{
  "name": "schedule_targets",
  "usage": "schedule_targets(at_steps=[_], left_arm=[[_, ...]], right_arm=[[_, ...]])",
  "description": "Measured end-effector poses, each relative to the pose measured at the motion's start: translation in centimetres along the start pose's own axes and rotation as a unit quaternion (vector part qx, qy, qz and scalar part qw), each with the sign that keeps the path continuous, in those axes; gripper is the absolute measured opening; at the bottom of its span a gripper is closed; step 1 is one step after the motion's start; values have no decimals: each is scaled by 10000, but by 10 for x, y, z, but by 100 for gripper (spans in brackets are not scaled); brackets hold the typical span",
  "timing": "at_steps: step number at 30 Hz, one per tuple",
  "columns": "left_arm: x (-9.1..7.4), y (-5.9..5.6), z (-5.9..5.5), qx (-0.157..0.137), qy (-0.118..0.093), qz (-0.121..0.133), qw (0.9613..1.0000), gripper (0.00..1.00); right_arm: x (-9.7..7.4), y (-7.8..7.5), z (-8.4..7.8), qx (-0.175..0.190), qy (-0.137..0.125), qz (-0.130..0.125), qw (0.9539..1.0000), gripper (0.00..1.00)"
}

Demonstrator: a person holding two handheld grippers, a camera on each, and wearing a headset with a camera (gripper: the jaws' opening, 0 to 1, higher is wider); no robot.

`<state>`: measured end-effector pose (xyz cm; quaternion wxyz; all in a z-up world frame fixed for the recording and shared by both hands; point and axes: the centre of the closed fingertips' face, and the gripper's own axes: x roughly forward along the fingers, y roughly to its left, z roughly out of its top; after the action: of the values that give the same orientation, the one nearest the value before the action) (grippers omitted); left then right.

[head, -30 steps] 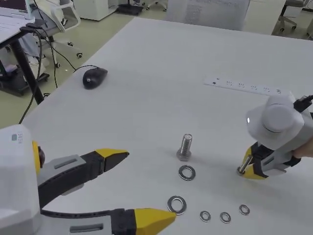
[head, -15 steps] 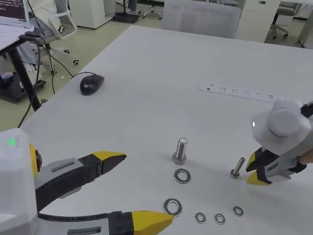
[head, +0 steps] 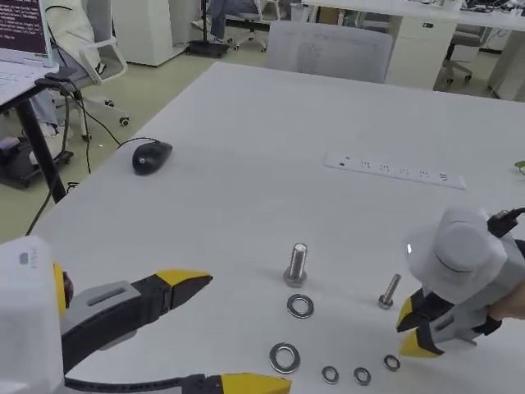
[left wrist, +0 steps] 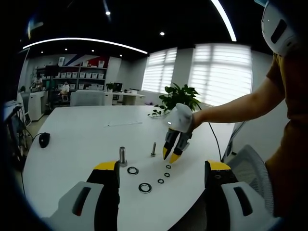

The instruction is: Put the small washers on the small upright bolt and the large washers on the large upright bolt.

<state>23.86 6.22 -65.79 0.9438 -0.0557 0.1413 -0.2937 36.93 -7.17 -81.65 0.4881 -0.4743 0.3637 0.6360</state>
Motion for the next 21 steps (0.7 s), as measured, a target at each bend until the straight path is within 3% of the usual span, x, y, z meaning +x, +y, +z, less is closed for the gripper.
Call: schedule_targets(at_steps=[15, 21], left_arm=[[-2, -1, 3, 26, -52, 11, 10000, 72], [-3, -1, 1, 16, -32, 23, 10000, 72]], right_arm=[[10, 14, 1, -140, 86, 100, 9998, 19], [10, 14, 3, -249, 109, 29, 9996, 19]])
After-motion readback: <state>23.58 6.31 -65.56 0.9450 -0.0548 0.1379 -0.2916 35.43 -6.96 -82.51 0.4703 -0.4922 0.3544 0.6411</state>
